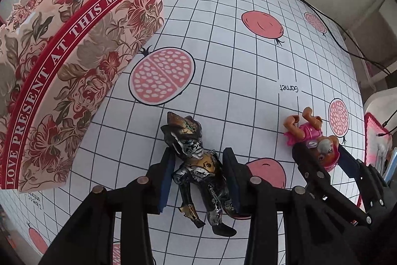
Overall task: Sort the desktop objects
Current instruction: 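Grasp silver robot figure with left tool while right tool grasps pink-helmet puppy figure, then lift and carry the robot figure and puppy figure over the pink box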
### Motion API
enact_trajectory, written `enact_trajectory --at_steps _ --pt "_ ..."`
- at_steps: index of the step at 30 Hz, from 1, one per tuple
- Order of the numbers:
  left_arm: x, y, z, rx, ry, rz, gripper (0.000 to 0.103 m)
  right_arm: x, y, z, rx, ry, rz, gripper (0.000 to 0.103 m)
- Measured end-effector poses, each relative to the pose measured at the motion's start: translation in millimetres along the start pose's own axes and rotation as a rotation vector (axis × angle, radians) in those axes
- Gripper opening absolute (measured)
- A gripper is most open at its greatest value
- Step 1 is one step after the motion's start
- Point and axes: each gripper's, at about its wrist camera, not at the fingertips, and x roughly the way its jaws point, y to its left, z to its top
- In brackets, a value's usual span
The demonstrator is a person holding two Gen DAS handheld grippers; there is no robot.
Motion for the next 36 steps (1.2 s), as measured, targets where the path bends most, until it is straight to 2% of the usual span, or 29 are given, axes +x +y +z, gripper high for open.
enact_trajectory --at_steps 3,5,8,17,25,29,30,36 --pt "2 -3 1 0.023 -0.02 0.023 0.041 3 -1 -2 0.01 0.007 -0.002 0.059" --pt "3 -11 -1 0.055 -0.045 0.061 0.043 6 -1 -5 0.006 0.005 -0.027 0.05" --pt "2 -17 -4 0.069 -0.063 0.081 0.044 5 -1 -4 0.017 0.01 -0.027 0.047" --pt "1 -16 -7 0.075 -0.081 0.073 0.043 4 -2 -6 0.057 -0.019 -0.026 0.046" --pt "-5 -7 -11 0.055 -0.083 0.055 0.041 1 -25 -8 0.208 -0.032 0.085 0.046" --pt "-7 5 -7 -0.009 -0.08 0.003 0.037 0 -34 -10 0.287 -0.033 0.129 0.046" --pt "-6 4 -5 -0.011 -0.079 -0.001 0.037 0 -36 -11 0.308 -0.034 0.139 0.043" --pt "-10 13 -5 -0.03 -0.074 -0.046 0.036 0 -44 -14 0.42 -0.027 0.204 0.043"
